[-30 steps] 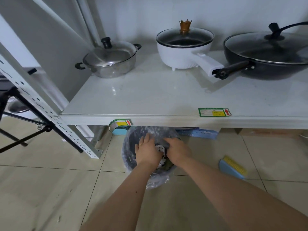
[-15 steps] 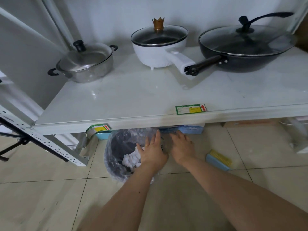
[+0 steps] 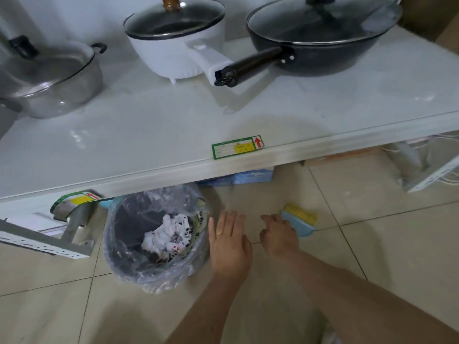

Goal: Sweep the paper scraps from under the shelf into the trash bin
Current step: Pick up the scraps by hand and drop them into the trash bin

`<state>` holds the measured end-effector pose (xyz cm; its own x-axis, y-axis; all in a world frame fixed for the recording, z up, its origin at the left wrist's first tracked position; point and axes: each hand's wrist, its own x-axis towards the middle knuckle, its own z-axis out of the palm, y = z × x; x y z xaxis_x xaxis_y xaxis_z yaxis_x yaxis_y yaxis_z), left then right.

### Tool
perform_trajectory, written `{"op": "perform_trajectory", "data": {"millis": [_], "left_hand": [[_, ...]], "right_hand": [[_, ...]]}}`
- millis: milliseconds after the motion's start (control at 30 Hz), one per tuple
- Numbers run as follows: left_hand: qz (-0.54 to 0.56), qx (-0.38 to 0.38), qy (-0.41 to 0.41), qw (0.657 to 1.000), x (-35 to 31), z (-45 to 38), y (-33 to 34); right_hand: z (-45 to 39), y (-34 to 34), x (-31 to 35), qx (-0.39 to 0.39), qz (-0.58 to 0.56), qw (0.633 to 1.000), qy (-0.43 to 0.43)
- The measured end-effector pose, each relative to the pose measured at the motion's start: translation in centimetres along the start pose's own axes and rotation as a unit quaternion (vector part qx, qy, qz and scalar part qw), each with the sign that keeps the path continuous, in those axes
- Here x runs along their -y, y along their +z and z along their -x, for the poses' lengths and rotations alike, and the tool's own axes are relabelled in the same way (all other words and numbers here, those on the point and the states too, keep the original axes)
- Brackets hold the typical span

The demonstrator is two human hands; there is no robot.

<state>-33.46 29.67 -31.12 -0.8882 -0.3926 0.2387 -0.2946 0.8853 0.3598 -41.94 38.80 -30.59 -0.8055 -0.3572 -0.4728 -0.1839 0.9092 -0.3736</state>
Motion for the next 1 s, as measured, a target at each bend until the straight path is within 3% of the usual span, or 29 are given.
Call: {"op": "perform_trajectory", "data": {"millis": [67, 133, 167, 267, 333, 400, 467, 567, 800, 1000], "left_hand": [[0.066, -0.03, -0.023, 0.997, 0.8, 1.6, 0.9], [0.149, -0.038, -0.141, 0.978, 1.8, 2.6, 0.8], [0.2, -0.038, -0.23, 0.951, 2.0, 2.8, 0.4], [0.329, -0.104, -0.449, 0.824, 2.5, 3.3, -0.8], [0.406, -0.202, -0.546, 0.704, 2.8, 3.5, -1.8], [0.473, -0.297, -0.599, 0.574, 3.5, 3.8, -2.7], [0.495, -0.371, -0.61, 0.495, 4.5, 3.9, -4.0], [0.466, -0.394, -0.631, 0.479, 6.6, 3.7, -5.7], [0.447, -0.344, -0.642, 0.519, 10.7, 3.5, -7.4], [0.438, -0.322, -0.65, 0.531, 12.1, 3.8, -7.9]], "right_hand": [[-0.2, 0.5, -0.3, 0.012, 0.0, 1.0, 0.001], [-0.3, 1.2, -0.1, 0.026, -0.005, 1.0, -0.006], [-0.4, 1.5, 0.3, 0.032, -0.014, 0.999, -0.009], [-0.2, 2.4, 2.2, 0.046, -0.074, 0.996, -0.009], [0.4, 2.4, 4.1, 0.053, -0.144, 0.988, -0.01], [1.1, 2.2, 6.1, 0.056, -0.202, 0.978, -0.022], [1.7, 2.1, 7.8, 0.062, -0.246, 0.967, -0.037], [2.3, 2.4, 9.8, 0.085, -0.276, 0.955, -0.066], [2.9, 4.3, 13.8, 0.121, -0.224, 0.963, -0.086], [3.9, 5.5, 15.8, 0.093, -0.216, 0.969, -0.07]]}}
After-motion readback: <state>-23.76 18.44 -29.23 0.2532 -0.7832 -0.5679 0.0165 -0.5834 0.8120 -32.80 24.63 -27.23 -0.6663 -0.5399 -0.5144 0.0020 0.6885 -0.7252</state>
